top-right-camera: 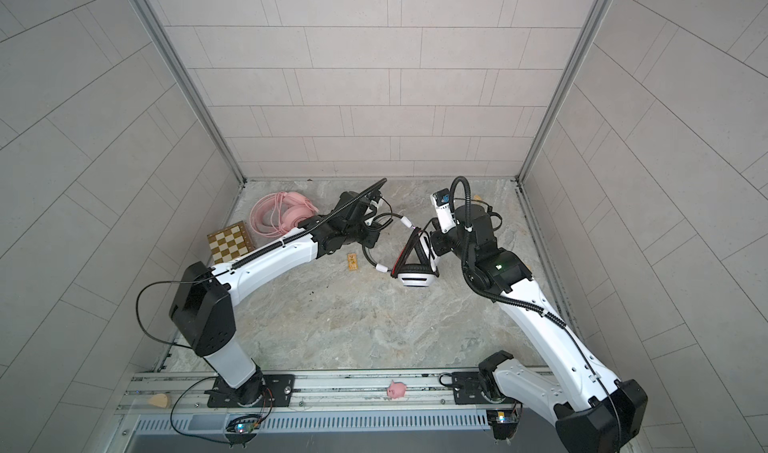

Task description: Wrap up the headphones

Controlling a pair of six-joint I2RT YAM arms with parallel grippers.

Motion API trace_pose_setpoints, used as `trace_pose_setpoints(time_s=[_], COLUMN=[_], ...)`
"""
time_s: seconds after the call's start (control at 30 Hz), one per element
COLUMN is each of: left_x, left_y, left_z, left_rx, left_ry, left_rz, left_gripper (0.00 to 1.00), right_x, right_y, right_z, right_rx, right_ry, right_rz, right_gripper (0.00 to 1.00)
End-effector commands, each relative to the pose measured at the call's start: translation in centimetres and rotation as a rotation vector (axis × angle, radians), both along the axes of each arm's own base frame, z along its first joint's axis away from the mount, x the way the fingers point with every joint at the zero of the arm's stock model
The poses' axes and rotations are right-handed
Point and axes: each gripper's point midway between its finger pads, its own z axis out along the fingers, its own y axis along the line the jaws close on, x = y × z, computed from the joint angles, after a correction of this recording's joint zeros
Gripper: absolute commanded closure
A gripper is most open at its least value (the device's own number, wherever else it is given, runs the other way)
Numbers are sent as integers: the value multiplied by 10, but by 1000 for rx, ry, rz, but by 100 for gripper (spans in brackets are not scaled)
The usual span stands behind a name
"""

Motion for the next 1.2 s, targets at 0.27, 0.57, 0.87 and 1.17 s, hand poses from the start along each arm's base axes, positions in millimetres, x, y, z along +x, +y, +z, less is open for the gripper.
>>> trace_pose_setpoints(time_s=[0.27,0.57,0.87,1.17], left_x=[-50,-46,-30,3], left_y=[-8,-1,13,49], left_z=[56,102,103,82], left_rx=[-181,-355,-375,-293], left_ry=[33,-22,2,34], left_rz=[-299,-285,-199,51], left_gripper=[100,100,100,100], right_x=[19,9,5,7], right_y=[20,43,33,-3], right_z=[-6,-22,-20,-47], right_rx=[194,330,378,337], right_ry=[98,128,120,131], right_rz=[146,254,229,17], right_gripper=[95,85,70,63])
